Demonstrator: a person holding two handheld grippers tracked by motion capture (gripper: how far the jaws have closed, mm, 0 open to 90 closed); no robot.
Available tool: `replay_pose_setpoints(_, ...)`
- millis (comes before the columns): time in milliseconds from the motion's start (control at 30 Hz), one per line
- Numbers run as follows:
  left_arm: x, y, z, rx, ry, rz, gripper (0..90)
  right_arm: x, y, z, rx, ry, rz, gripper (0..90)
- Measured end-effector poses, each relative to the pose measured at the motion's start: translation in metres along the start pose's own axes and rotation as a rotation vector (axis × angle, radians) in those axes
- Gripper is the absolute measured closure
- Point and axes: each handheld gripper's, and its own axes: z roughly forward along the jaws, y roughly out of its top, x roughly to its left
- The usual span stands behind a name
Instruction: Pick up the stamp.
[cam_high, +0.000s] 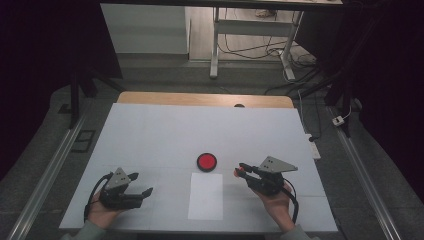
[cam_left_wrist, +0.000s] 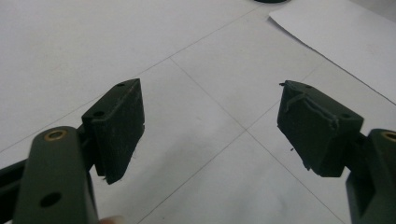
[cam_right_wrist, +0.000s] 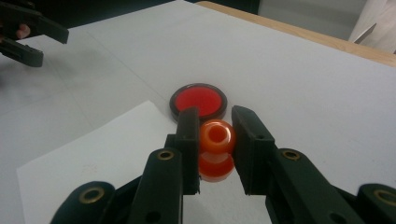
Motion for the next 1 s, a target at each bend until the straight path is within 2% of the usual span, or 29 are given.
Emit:
replay_pose_setpoints(433,0.000,0.000,0.000,-0.001,-0.003,0.001,23.3,0.011,0.008,0.007,-0.036,0.042,0.014,71.9)
replay_pose_setpoints(1000,0.000,0.000,0.000,0.000,-0.003,0.001,23.3,0.027,0.013,0.025,-0.024,0.107,-0.002,71.9)
